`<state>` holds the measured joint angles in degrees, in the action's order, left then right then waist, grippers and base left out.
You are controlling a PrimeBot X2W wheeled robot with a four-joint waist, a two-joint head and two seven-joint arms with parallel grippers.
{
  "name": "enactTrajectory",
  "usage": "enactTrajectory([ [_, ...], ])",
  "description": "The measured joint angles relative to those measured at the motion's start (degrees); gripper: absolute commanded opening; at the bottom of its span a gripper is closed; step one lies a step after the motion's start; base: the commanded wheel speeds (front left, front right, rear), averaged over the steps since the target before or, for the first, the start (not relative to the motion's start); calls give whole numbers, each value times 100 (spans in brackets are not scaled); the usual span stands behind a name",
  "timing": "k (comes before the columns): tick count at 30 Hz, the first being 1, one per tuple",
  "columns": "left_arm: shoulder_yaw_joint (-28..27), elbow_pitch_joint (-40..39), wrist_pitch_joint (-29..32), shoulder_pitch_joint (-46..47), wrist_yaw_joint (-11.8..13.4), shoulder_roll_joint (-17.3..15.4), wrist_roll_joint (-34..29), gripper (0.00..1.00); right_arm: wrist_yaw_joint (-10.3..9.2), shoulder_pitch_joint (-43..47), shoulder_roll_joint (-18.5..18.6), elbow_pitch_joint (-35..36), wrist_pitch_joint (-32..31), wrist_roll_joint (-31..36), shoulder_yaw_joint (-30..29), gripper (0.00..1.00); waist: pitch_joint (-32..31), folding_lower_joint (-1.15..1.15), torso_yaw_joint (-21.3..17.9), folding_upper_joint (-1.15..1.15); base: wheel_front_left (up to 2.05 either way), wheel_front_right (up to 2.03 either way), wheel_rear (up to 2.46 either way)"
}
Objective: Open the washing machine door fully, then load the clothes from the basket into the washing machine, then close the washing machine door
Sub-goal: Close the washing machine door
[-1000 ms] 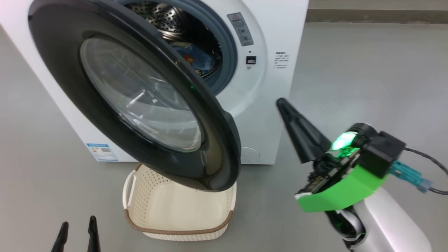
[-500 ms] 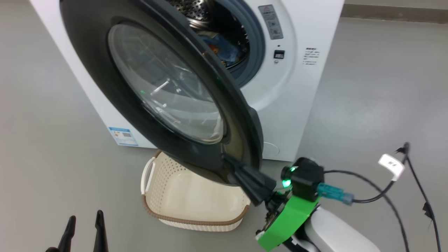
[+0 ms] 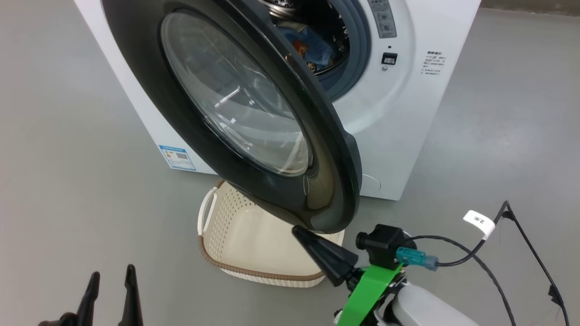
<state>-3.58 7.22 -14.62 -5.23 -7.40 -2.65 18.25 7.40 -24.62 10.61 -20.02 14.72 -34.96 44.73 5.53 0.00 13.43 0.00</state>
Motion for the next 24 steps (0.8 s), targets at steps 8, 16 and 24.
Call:
enactTrajectory([
  [8,24,11,0,88,0,13,14,100,0,1,-9,-381,0,9,-447,0,92,0,41,0,0,0,0],
  [16,82,10,0,90,0,19,13,100,0,2,-31,-487,0,136,-1047,0,158,0,24,0,0,0,0],
  [24,149,-16,0,229,0,27,13,100,1,1,-32,-477,0,290,-1456,0,310,0,25,0,0,0,0],
])
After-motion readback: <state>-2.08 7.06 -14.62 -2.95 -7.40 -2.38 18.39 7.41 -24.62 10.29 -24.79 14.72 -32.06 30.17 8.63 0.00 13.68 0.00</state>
